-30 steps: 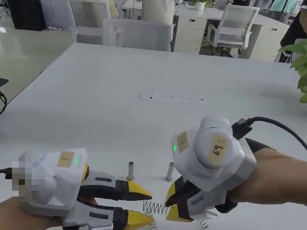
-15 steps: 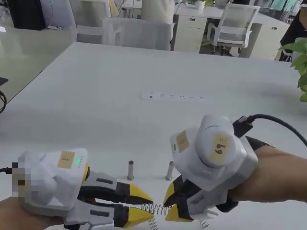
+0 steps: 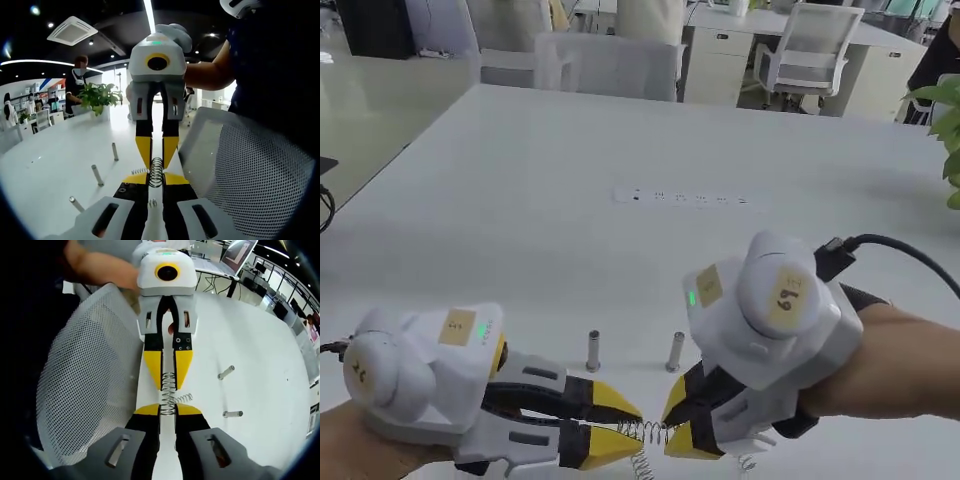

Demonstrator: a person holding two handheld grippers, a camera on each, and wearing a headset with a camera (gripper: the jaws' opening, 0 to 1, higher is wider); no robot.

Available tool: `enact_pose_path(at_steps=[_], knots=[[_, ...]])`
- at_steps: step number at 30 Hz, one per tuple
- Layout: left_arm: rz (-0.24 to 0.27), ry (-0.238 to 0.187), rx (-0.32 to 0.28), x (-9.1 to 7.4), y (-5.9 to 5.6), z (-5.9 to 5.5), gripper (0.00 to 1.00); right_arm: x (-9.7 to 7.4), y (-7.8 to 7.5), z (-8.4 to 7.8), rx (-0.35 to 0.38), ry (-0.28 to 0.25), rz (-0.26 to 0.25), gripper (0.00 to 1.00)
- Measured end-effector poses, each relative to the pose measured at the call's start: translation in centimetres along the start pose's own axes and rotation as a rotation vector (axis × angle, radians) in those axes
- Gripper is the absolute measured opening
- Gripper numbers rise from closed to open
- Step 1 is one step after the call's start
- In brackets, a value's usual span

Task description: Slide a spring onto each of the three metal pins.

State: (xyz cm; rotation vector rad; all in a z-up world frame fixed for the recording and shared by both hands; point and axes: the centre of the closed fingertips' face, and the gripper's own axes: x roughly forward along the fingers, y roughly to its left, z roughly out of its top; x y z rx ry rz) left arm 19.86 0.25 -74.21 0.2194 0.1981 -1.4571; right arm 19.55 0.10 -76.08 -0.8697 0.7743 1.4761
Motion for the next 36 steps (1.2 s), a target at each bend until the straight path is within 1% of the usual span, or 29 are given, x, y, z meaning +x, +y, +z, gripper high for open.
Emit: enact_pose_path(at_steps=[6, 11, 21, 23, 26, 32, 36], knots=[[-0.004, -0.003, 0.003, -0.1, 0.1, 0.1, 0.02, 0.3, 0.0, 0.1, 0.012, -0.013, 0.008, 0.08], [-0.004, -0.022, -0.002, 0.0, 0.2, 0.6, 0.02, 0.6, 0.0, 0.0, 0.015, -0.013, 0.008, 0.09], [-0.001, -0.029, 0.006, -0.1, 0.3, 0.7, 0.02, 1.0, 0.0, -0.2, 0.028, -0.030, 0.011, 0.08], [-0.003, -0.029, 0.005, -0.1, 0.3, 0.7, 0.02, 1.0, 0.1, -0.2, 0.040, -0.030, 0.015, 0.08], [0.001, -0.032, 0.000, -0.1, 0.3, 0.6, 0.02, 0.9, 0.0, -0.2, 0.046, -0.030, 0.010, 0.08], [0.008, -0.039, -0.004, -0.2, 0.6, 0.8, 0.03, 0.1, -0.3, 0.2, 0.067, -0.040, -0.002, 0.08], [0.005, -0.041, -0.002, -0.2, 0.5, 0.8, 0.03, -0.3, -0.3, 0.5, 0.073, -0.048, -0.007, 0.07]])
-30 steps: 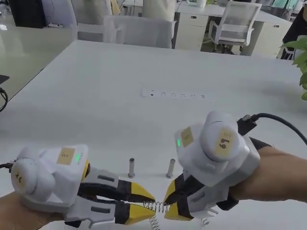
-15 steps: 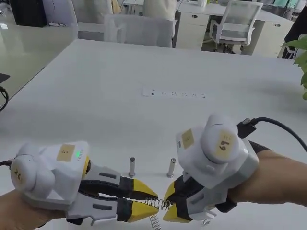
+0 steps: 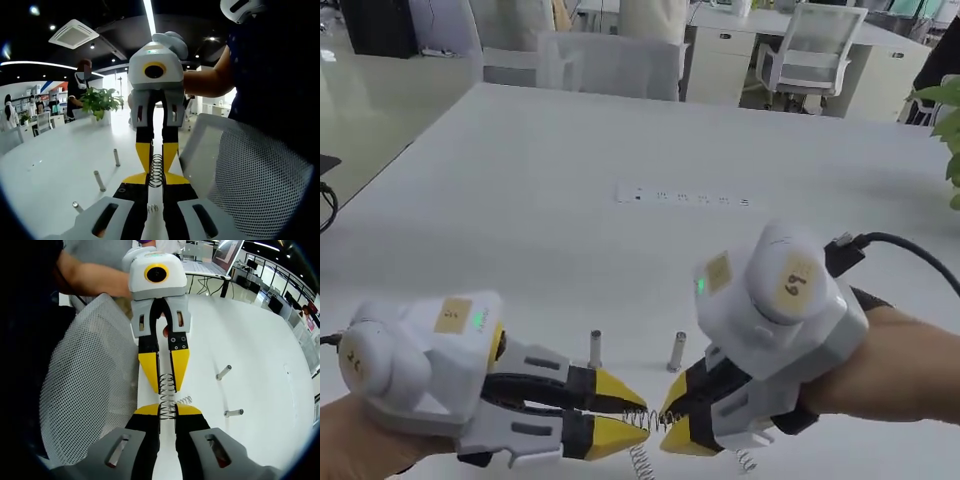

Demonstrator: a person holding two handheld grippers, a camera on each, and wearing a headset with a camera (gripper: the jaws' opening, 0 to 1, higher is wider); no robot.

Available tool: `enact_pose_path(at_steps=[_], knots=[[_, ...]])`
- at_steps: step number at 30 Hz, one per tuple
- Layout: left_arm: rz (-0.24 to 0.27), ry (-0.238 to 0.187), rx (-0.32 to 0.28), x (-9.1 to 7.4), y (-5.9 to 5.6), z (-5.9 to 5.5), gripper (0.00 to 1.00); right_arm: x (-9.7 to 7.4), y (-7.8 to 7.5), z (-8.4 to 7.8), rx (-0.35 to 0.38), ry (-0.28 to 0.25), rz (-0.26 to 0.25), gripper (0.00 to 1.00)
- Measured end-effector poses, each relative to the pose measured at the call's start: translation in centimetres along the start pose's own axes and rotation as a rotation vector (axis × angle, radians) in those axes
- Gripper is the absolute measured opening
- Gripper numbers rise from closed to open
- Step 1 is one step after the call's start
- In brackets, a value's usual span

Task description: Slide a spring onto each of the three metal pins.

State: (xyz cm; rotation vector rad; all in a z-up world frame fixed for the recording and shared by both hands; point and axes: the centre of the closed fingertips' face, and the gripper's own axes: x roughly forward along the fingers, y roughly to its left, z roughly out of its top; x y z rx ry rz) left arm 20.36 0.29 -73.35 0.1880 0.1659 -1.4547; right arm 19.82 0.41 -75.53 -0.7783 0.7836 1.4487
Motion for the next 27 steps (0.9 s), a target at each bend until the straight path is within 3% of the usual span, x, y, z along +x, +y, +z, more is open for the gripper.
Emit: enact_pose_path(at_steps=[8, 27], knots=[[-0.001, 0.014, 0.014, 0.0, -0.1, -0.3, 0.03, -1.0, 0.0, 1.1, 0.042, -0.033, 0.003, 0.07], [0.011, 0.011, 0.035, 0.1, 0.3, 0.0, 0.03, -2.1, -0.4, 2.9, 0.089, -0.028, -0.008, 0.06]])
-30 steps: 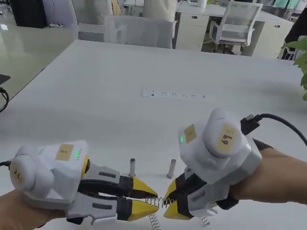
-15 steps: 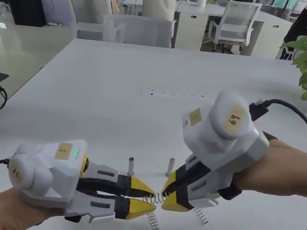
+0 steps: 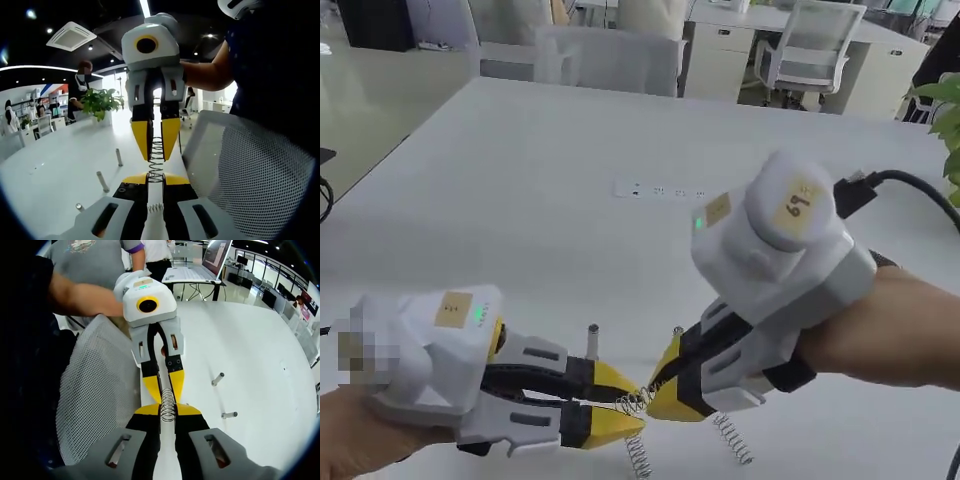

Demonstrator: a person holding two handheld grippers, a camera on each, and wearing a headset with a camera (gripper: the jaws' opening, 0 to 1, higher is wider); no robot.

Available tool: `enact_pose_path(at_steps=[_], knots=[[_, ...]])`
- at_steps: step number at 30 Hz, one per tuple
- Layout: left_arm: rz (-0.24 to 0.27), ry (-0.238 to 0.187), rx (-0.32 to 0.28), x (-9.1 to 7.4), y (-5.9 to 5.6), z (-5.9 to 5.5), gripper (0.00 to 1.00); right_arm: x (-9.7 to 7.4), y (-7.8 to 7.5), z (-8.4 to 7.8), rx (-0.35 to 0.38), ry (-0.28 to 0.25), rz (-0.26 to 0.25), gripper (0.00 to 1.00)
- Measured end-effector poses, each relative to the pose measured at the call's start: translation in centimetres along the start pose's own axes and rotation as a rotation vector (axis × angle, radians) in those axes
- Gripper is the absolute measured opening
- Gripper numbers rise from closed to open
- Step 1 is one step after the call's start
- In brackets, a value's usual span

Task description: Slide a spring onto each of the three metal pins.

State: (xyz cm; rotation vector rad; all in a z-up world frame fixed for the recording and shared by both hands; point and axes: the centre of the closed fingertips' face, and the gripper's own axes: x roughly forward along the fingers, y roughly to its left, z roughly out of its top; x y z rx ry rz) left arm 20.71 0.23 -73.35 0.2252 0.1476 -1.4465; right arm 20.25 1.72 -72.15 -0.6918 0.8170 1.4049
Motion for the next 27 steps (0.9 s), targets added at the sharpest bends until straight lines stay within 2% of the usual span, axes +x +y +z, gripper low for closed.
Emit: enact_pose_path(at_steps=[7, 27], knots=[[-0.002, -0.001, 0.000, 0.1, 0.1, 0.0, 0.03, -0.1, -0.1, 0.7, -0.020, 0.022, -0.004, 0.06], [-0.011, 0.018, 0.019, 0.7, 0.3, -0.5, 0.03, 0.2, 0.0, 1.1, -0.084, 0.107, -0.007, 0.06]])
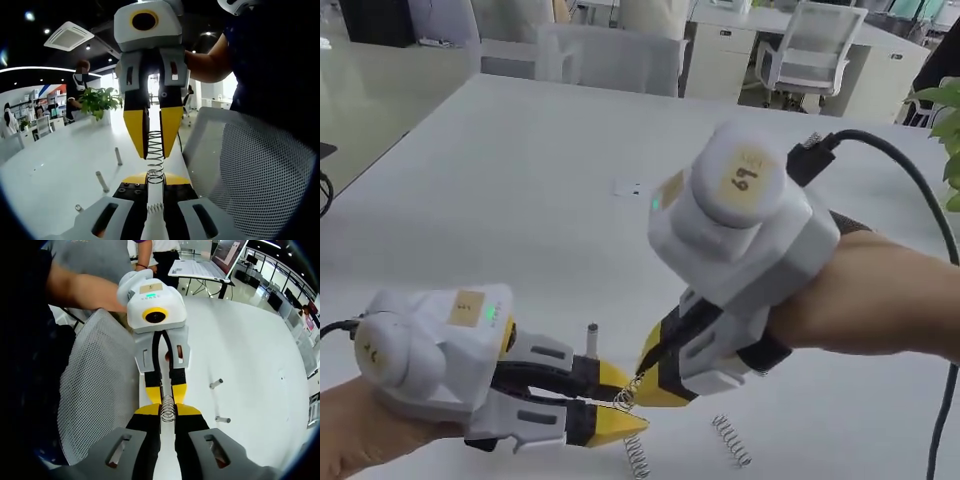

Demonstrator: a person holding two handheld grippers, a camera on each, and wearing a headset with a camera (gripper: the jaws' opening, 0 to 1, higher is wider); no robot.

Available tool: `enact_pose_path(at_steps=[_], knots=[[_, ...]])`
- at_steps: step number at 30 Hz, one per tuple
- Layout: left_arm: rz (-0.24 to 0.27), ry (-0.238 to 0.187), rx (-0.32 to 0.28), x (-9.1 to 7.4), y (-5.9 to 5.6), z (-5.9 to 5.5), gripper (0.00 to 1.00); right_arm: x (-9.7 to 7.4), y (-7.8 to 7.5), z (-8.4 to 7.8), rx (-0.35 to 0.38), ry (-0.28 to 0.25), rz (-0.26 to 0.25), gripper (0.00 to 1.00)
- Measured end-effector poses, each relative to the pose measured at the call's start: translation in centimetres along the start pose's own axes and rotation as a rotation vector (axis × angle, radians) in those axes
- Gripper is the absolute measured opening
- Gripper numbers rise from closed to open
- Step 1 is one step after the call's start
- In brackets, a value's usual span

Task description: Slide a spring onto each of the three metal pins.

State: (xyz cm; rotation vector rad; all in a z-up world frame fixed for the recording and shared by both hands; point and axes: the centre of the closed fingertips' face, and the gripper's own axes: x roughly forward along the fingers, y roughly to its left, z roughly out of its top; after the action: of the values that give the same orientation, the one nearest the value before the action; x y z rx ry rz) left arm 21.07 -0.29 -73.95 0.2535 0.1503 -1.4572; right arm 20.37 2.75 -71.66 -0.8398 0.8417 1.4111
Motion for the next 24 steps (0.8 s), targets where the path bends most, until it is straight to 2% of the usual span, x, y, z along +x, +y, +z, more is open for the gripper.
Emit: enact_pose_path(at_steps=[24], knots=[[-0.004, 0.010, 0.005, 0.56, -0.02, -0.43, 0.03, 0.53, -0.05, 0.66, -0.032, 0.018, -0.005, 0.06]])
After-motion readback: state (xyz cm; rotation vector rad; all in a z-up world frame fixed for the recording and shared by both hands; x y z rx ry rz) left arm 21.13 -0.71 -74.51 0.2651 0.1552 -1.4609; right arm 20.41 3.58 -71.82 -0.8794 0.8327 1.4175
